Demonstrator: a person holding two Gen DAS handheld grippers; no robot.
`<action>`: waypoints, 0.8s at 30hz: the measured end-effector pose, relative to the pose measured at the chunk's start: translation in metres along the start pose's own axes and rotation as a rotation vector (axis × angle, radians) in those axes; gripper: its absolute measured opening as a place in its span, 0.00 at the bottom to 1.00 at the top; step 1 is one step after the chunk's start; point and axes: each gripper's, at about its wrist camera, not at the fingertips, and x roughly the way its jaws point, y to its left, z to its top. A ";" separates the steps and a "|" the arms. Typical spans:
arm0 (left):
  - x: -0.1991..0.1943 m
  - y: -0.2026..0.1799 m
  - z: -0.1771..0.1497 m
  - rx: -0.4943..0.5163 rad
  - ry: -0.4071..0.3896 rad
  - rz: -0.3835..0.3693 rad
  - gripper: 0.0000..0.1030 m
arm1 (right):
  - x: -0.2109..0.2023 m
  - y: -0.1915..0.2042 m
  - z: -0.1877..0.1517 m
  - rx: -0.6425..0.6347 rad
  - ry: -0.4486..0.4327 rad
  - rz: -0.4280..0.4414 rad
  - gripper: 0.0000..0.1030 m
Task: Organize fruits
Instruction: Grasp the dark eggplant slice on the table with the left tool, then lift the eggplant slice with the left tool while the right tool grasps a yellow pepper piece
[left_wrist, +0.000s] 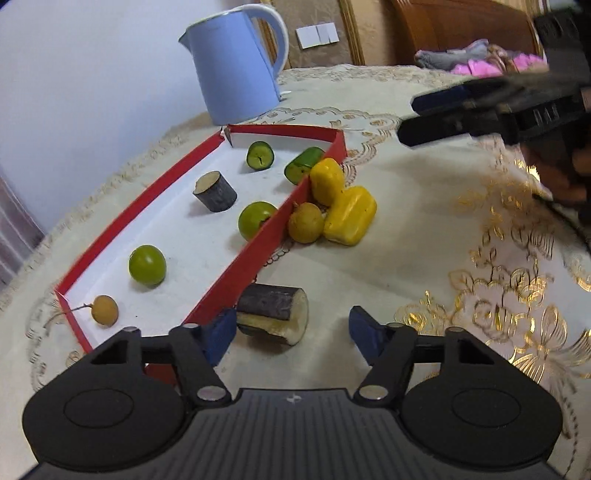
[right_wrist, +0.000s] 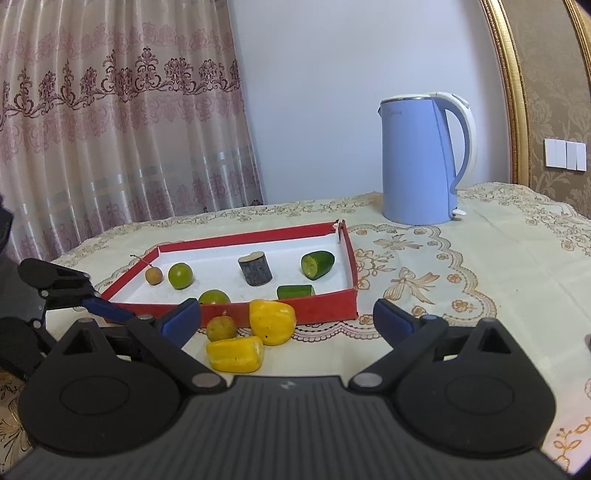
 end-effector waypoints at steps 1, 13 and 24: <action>0.001 0.003 0.001 -0.011 0.005 -0.005 0.53 | 0.001 0.000 0.000 0.001 0.001 -0.003 0.96; 0.011 0.018 0.007 -0.164 0.009 0.014 0.32 | 0.000 0.004 -0.001 -0.014 0.000 -0.013 0.97; -0.020 -0.030 -0.004 -0.460 0.080 0.350 0.32 | 0.000 0.004 -0.001 -0.005 -0.002 0.001 0.98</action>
